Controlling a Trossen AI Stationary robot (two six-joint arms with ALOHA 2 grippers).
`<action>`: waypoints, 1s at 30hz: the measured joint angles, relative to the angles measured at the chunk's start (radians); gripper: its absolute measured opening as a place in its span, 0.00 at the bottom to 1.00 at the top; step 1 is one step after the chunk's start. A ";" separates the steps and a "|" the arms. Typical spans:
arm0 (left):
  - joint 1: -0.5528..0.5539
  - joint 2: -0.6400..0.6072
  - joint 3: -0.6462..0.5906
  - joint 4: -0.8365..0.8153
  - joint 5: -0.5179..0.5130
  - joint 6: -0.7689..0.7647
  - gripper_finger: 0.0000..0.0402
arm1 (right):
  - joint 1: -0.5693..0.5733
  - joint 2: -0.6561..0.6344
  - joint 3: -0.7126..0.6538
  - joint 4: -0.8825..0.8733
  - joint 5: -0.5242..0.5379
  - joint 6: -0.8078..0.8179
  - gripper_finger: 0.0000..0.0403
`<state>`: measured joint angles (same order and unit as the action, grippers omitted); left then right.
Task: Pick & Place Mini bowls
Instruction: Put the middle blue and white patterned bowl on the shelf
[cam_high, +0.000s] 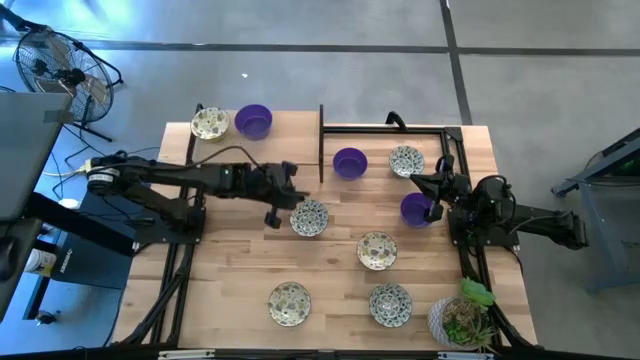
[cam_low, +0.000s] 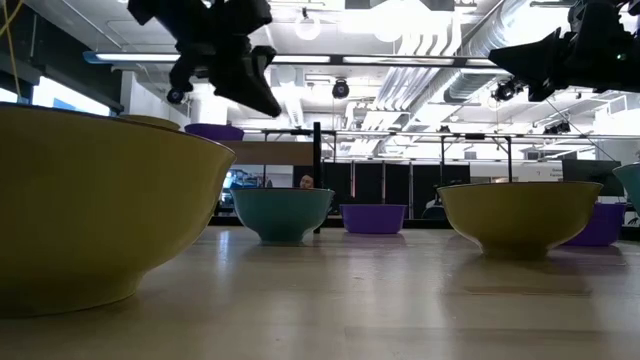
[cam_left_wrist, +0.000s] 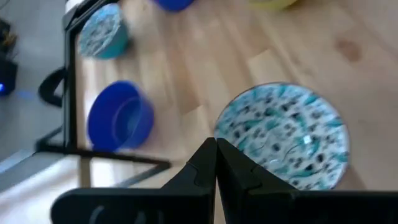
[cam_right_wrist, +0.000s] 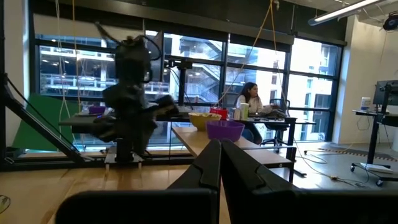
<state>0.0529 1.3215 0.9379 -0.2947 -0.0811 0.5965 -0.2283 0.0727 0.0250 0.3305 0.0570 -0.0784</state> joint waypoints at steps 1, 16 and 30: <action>-0.014 0.003 0.003 0.008 0.006 0.001 0.00 | 0.000 0.000 0.000 0.000 0.000 0.000 0.00; -0.205 0.111 0.039 -0.120 -0.016 -0.111 0.28 | 0.000 0.000 0.000 0.001 0.000 0.000 0.00; -0.211 0.361 0.187 -0.298 -0.067 -0.112 0.42 | 0.000 0.004 0.000 0.001 0.000 0.000 0.00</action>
<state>-0.1577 1.6826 1.1253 -0.5922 -0.1482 0.4843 -0.2284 0.0771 0.0250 0.3317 0.0570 -0.0784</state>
